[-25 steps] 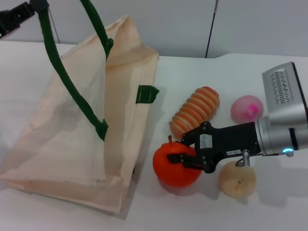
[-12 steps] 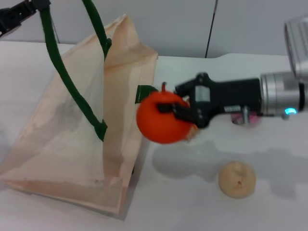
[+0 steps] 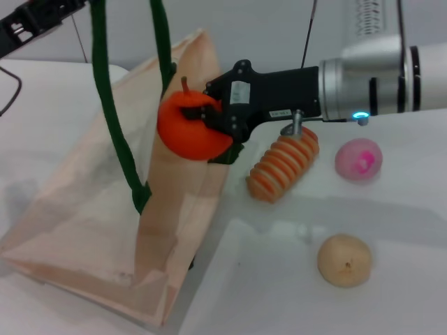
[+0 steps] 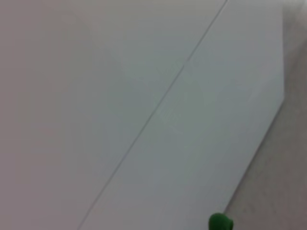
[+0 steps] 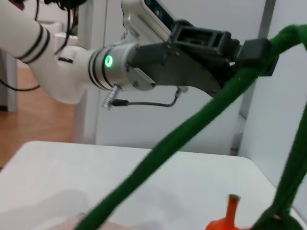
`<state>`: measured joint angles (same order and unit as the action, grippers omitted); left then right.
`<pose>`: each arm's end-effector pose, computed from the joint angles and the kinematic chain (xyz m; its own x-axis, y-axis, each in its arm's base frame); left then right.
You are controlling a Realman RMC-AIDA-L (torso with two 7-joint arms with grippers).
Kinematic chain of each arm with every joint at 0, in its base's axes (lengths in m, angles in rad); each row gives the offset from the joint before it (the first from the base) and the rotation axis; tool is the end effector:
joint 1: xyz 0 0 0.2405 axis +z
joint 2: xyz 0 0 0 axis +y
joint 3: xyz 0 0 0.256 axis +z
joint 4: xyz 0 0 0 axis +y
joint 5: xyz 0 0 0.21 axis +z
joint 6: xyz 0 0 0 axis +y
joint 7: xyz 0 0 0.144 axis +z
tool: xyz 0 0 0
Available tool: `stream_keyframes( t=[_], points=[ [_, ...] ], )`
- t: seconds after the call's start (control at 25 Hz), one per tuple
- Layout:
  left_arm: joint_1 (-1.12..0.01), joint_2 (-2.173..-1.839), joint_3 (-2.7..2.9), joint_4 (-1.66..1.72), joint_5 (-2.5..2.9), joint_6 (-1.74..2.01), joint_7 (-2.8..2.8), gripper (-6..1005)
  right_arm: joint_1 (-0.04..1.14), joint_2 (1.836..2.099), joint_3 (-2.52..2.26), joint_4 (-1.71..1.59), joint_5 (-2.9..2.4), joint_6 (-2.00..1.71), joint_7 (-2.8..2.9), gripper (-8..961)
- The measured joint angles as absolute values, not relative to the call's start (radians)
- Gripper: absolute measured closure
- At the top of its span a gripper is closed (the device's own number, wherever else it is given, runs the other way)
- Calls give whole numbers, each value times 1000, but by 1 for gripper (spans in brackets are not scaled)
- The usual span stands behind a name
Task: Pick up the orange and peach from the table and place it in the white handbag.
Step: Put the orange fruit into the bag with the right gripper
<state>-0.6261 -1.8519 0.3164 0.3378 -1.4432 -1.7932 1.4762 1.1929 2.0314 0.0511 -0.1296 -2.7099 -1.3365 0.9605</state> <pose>-0.2488 0.3595 0.1181 0.2487 0.3614 0.8986 0.6221 -0.7707 0.1378 0.0959 0.4134 -0.0699 0.8967 0.1141 -0.4276 0.0538 -0.9871 -0.1507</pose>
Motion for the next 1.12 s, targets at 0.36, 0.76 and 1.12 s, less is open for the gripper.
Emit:
stream_keyframes(
  t=[0.36,0.76,1.12],
  points=[
    [-655,-1869,316,336,-1437,-1822,1476,871,1202,2031,52,-79,-2709,-1162,955,882],
    [-667,-1875,307,336,-1447,-1873,1473,871,1239,2032,44,33,-2717,-964,951,890],
    [-676,-1876,302,333,-1450,-1877,1475,870,1279,2035,40,139,-2725,-911,902,893]
  ],
)
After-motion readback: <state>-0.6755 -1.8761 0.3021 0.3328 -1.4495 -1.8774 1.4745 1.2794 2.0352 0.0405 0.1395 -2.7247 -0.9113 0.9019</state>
